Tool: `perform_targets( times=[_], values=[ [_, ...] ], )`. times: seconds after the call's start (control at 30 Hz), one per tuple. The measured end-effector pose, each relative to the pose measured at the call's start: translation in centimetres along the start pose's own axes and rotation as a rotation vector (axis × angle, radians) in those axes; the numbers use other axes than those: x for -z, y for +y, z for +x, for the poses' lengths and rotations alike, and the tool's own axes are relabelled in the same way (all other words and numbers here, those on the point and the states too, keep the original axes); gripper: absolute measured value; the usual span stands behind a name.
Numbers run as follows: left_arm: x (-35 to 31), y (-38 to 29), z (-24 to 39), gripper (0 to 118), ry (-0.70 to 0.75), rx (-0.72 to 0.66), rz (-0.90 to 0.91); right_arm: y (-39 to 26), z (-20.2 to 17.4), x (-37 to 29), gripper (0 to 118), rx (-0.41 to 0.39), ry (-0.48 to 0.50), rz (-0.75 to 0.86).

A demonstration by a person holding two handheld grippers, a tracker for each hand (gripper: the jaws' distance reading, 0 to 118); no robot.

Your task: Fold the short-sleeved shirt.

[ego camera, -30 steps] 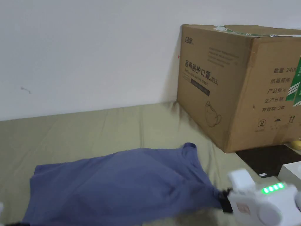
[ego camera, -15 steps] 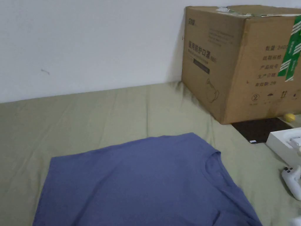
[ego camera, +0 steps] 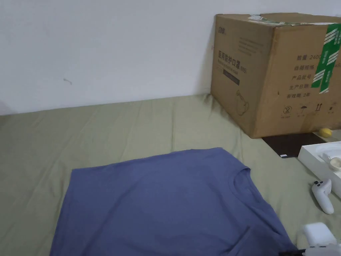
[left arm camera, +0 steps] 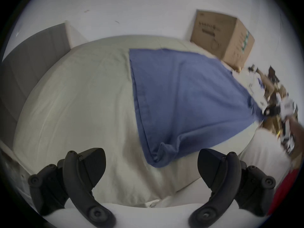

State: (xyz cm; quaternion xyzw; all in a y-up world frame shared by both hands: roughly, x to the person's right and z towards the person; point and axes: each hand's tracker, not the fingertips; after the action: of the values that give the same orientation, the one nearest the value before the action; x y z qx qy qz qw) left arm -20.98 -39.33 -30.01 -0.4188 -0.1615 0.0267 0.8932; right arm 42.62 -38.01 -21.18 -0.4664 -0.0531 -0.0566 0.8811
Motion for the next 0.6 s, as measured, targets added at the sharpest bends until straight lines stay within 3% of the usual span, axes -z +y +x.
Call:
perform_targets(
  times=[0.1,0.23,0.27,0.3,0.33,0.37,0.4,0.43,0.5,0.53,0.6],
  values=[
    [-3.4,0.3,1.1,112,-0.034,-0.065,0.132,1.3,-1.8,-3.4,112,0.036,0.031,0.100],
    [-8.1,0.0,5.2,106,0.012,-0.013,0.362,0.0,-4.9,-7.4,110,0.051,0.125,0.408],
    [-9.3,-0.2,5.9,89,0.002,-0.010,0.431,-0.3,-6.0,-8.3,104,0.061,0.138,0.489],
    [-10.2,-0.5,7.4,66,0.002,-0.014,0.512,-0.6,-7.1,-9.4,93,0.078,0.147,0.570],
    [-11.3,-0.8,8.1,36,0.003,-0.022,0.582,-0.9,-8.2,-10.4,70,0.098,0.162,0.652],
    [-12.0,-1.0,8.7,1,0.001,-0.030,0.619,-1.0,-9.0,-11.0,33,0.115,0.171,0.698],
    [-12.4,-1.2,9.2,0,0.013,-0.036,0.652,-1.0,-9.8,-11.3,5,0.131,0.174,0.722],
    [-12.7,-1.1,10.5,0,0.027,-0.034,0.681,-0.8,-10.6,-11.6,0,0.138,0.171,0.730],
    [-13.3,-1.0,10.3,0,-0.055,-0.004,0.688,-0.5,-11.7,-11.8,0,0.131,0.168,0.713],
    [-13.4,-0.4,10.0,0,-0.089,0.015,0.639,-0.2,-11.6,-11.7,0,0.122,0.212,0.710],
    [-12.9,1.2,10.1,0,-0.029,0.032,0.539,0.2,-11.8,-11.9,0,0.083,0.229,0.692]
  ],
)
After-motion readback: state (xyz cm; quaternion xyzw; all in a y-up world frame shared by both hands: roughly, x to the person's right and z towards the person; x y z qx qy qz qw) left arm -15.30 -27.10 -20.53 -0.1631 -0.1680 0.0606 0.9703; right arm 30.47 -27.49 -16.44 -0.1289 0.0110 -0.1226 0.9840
